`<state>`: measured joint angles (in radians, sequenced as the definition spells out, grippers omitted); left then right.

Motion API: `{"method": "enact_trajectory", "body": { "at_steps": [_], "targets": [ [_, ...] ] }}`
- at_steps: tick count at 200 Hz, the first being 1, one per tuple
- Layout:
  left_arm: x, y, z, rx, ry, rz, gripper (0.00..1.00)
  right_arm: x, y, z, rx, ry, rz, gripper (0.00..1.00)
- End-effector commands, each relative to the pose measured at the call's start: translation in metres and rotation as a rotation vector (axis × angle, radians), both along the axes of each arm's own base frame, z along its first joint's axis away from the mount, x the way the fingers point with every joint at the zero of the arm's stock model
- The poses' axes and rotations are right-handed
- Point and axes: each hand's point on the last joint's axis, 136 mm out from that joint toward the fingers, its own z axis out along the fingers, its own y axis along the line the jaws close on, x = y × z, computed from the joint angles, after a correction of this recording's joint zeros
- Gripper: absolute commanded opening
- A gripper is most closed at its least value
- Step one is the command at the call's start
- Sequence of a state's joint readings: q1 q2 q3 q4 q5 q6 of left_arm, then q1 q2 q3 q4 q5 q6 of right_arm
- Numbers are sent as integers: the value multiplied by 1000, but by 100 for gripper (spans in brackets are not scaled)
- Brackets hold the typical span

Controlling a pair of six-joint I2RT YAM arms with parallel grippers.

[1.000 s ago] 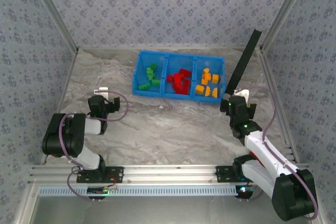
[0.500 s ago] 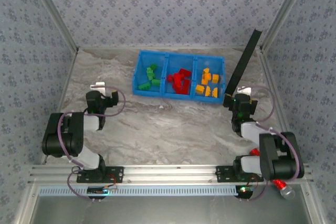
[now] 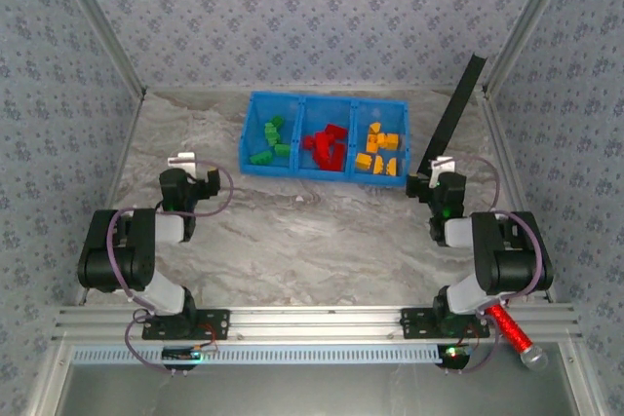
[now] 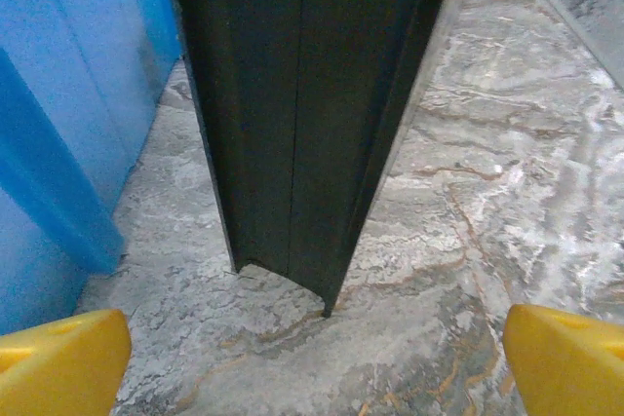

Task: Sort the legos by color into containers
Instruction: Reset both arms

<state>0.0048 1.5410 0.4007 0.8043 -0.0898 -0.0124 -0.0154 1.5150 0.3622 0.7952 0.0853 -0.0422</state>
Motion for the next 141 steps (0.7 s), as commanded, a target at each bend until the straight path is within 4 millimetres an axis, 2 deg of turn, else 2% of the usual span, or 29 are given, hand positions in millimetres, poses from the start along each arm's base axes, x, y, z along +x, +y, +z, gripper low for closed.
{"method": "enact_trajectory", "body": {
  "at_steps": [1,141],
  "targets": [
    [5,-2,9,-21,-28,-10,99,11,6,10,35,-22,49,100],
    [5,-2,9,-22,-27,-11,99,10,6,10,38,-27,46,100]
  ]
}}
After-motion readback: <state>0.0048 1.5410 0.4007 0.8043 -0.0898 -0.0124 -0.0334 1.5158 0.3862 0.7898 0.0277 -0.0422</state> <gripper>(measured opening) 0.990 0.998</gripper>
